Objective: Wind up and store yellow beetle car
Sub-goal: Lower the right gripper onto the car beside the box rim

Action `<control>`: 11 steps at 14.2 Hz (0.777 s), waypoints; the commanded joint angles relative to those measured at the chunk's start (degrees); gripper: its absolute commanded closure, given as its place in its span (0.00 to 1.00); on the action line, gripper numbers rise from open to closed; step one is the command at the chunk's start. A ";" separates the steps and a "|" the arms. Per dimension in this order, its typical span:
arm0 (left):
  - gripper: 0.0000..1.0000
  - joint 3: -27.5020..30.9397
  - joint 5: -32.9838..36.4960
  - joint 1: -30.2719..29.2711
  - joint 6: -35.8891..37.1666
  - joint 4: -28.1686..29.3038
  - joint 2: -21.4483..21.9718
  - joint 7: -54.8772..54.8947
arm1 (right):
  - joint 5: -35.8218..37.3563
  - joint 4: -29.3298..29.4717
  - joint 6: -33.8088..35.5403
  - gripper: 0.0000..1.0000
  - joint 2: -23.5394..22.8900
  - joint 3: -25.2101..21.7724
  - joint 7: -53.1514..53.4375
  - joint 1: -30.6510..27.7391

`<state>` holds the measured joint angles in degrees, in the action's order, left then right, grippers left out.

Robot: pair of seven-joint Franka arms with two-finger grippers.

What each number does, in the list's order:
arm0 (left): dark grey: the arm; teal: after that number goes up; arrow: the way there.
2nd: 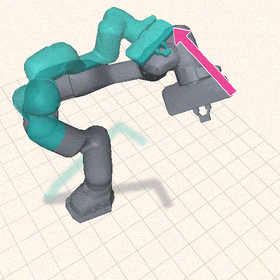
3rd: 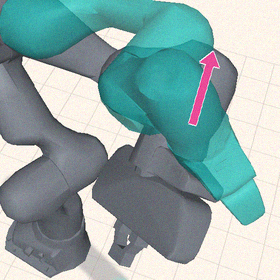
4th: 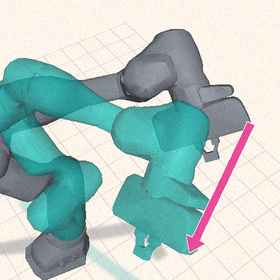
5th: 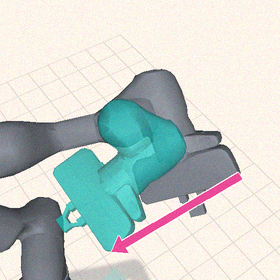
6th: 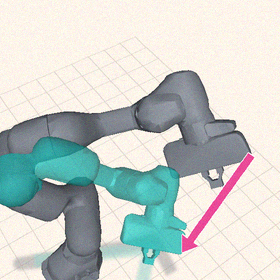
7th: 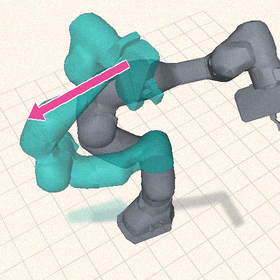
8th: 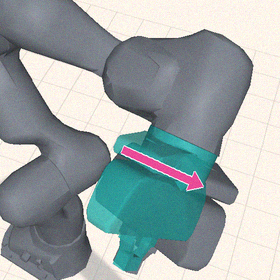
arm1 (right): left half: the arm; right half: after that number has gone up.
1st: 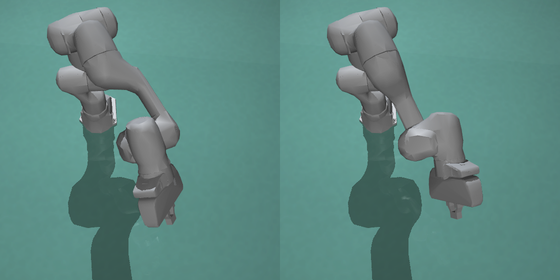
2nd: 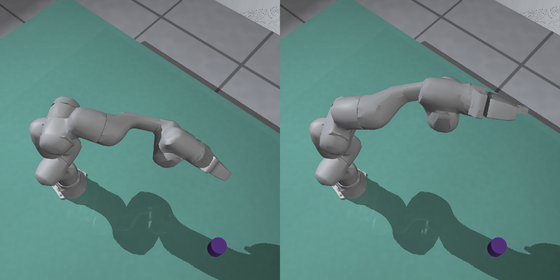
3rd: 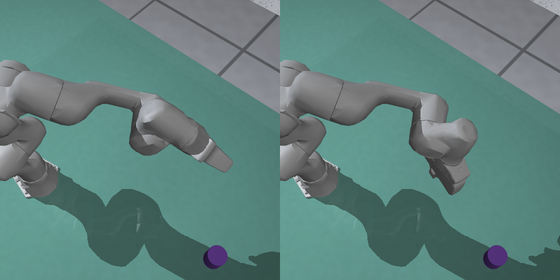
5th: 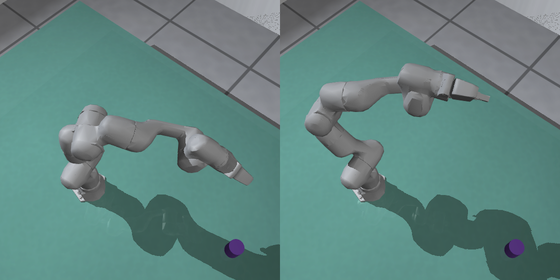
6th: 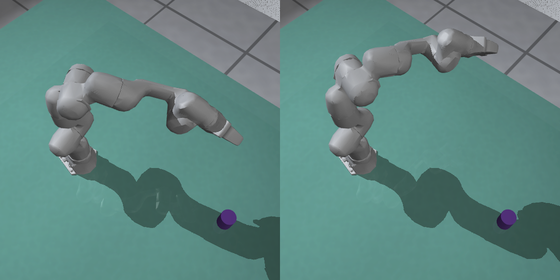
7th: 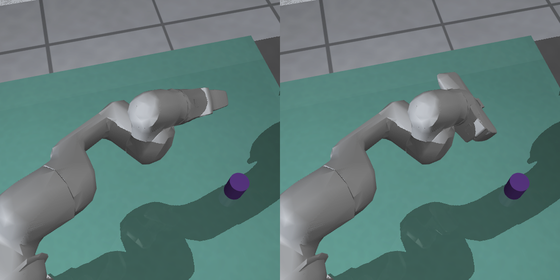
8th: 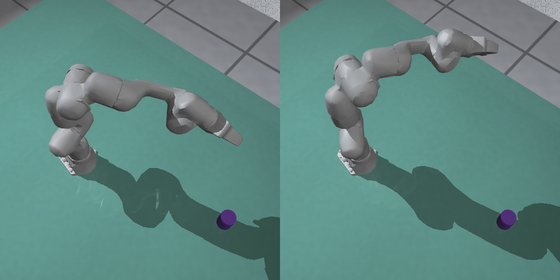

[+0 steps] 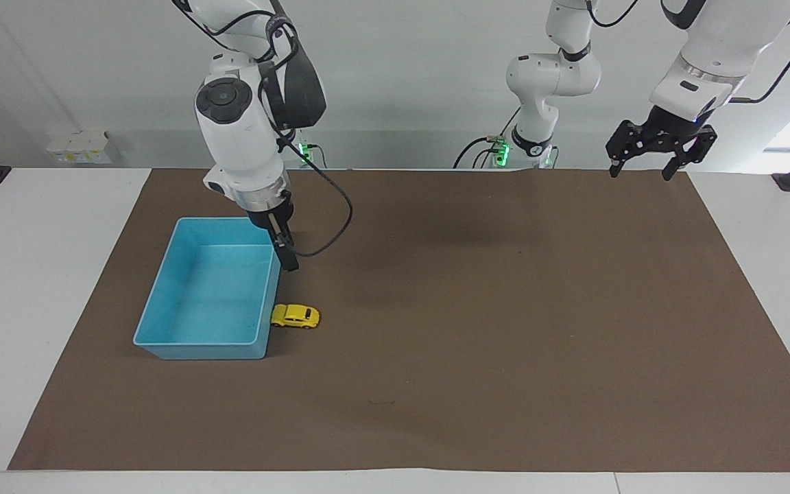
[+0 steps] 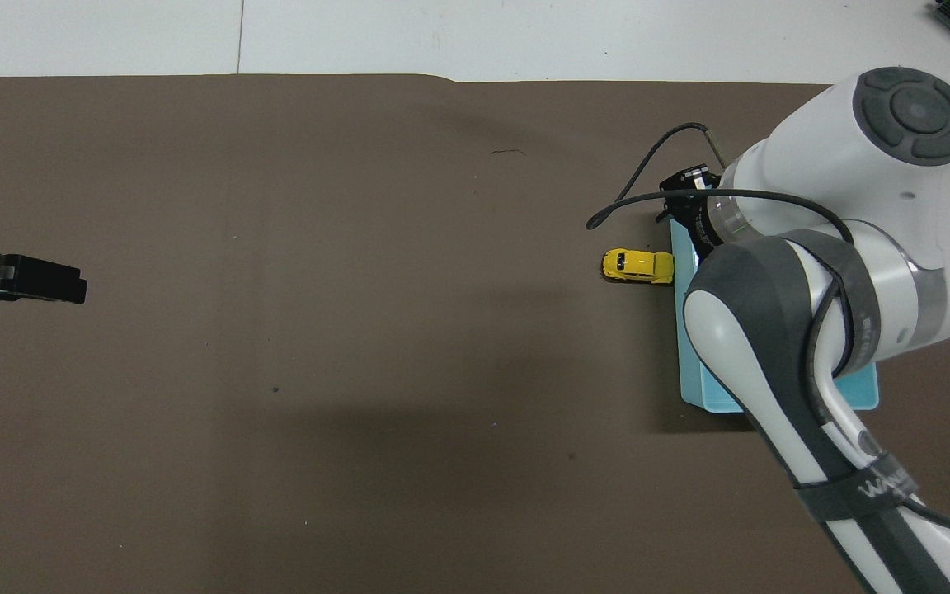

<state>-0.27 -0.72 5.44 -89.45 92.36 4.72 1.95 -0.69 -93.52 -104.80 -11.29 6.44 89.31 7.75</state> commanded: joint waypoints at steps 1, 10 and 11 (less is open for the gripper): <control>0.00 -0.61 -0.87 -1.22 0.94 0.10 0.82 1.04 | -0.45 -3.06 -4.42 0.00 0.48 0.59 7.52 -0.81; 0.00 -0.61 -0.87 -1.22 0.94 0.10 0.82 1.04 | -0.45 -9.84 -16.92 0.00 -3.12 0.59 8.43 -0.90; 0.00 -0.61 -0.87 -1.22 0.94 0.10 0.82 1.04 | -0.45 -10.10 -17.10 0.00 -3.56 0.51 8.51 -0.90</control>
<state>-0.27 -0.72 5.44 -89.40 92.36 4.73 1.95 -0.70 -102.20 -120.01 -14.52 6.43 96.63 7.64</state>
